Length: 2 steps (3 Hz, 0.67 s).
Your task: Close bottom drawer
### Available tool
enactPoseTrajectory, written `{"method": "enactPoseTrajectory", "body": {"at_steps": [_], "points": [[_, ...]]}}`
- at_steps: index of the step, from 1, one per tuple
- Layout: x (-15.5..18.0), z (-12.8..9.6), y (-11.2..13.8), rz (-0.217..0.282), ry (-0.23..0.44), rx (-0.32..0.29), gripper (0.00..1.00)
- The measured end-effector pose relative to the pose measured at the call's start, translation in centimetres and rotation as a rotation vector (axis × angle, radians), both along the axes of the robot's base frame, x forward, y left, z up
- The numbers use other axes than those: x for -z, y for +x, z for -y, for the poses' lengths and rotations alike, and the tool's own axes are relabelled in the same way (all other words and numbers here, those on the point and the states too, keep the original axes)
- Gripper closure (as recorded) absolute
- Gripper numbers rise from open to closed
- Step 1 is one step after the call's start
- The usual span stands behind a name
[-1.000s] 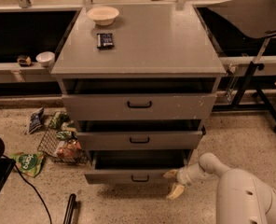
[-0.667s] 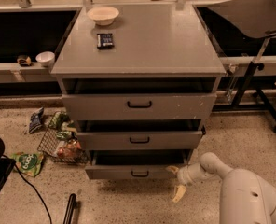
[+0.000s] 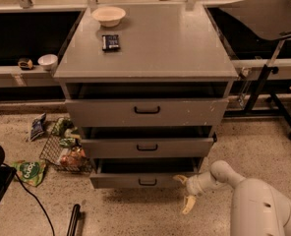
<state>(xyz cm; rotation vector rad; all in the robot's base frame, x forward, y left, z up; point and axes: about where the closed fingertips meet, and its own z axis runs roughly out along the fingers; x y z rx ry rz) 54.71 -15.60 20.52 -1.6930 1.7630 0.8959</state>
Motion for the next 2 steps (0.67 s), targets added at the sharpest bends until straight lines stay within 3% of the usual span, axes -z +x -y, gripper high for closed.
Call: {"method": "enactPoseTrajectory", "body": {"at_steps": [1, 2], "points": [[0.97, 0.09, -0.1, -0.035, 0.018, -0.012, 0.0], [1.73, 0.5, 0.03, -0.048, 0.018, -0.01, 0.18]]}}
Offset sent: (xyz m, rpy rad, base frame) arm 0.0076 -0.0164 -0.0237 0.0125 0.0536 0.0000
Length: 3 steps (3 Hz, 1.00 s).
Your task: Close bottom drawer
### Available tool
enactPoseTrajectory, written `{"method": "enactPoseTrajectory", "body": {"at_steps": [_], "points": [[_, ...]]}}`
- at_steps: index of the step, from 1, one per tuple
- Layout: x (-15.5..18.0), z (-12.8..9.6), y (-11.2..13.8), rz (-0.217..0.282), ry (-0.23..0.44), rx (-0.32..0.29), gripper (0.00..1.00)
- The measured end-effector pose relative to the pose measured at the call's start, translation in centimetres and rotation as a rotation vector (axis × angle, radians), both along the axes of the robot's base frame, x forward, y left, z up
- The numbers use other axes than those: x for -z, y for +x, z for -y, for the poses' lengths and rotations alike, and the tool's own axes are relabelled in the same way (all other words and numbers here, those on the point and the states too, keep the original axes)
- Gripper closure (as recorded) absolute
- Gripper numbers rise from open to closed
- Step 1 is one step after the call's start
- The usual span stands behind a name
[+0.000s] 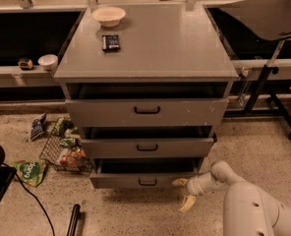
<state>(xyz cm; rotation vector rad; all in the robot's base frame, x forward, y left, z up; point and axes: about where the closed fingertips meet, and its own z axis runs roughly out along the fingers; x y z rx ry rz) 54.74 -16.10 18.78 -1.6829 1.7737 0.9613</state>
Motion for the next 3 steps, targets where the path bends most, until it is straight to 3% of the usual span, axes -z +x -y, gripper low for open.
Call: {"method": "enactPoseTrajectory", "body": {"at_steps": [1, 2, 3], "points": [[-0.1, 0.8, 0.5, 0.017, -0.006, 0.033, 0.42], [-0.5, 1.2, 1.2, 0.044, 0.005, 0.06, 0.39], [-0.8, 1.4, 1.9, 0.058, 0.017, 0.077, 0.16]]}}
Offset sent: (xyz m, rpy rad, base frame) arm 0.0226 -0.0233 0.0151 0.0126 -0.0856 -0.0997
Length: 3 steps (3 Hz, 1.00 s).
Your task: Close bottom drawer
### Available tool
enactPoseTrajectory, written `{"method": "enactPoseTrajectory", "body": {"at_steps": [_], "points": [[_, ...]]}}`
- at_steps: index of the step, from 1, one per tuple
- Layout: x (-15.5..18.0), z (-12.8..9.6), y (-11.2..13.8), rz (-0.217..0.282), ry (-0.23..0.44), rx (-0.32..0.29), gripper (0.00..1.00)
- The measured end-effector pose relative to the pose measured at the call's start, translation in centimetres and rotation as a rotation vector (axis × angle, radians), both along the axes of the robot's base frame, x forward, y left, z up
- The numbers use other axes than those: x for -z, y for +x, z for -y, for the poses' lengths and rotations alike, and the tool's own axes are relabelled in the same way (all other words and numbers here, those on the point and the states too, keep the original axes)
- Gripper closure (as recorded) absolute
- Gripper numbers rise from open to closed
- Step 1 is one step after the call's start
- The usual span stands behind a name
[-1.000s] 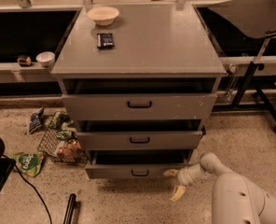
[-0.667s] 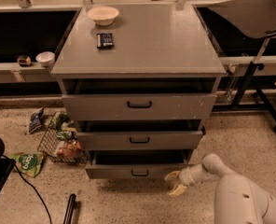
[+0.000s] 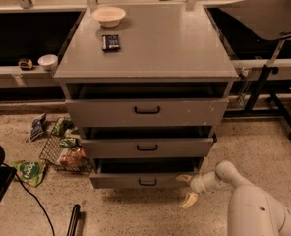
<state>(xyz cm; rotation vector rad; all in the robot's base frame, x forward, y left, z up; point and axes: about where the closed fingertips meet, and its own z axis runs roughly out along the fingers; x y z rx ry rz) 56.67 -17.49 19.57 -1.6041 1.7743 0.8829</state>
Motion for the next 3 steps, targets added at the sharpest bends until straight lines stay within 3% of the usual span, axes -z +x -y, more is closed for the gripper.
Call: {"method": "enactPoseTrajectory", "body": {"at_steps": [1, 3], "points": [[0.3, 0.6, 0.7, -0.006, 0.006, 0.022, 0.0], [0.9, 2.0, 1.7, -0.027, 0.011, 0.059, 0.0]]}}
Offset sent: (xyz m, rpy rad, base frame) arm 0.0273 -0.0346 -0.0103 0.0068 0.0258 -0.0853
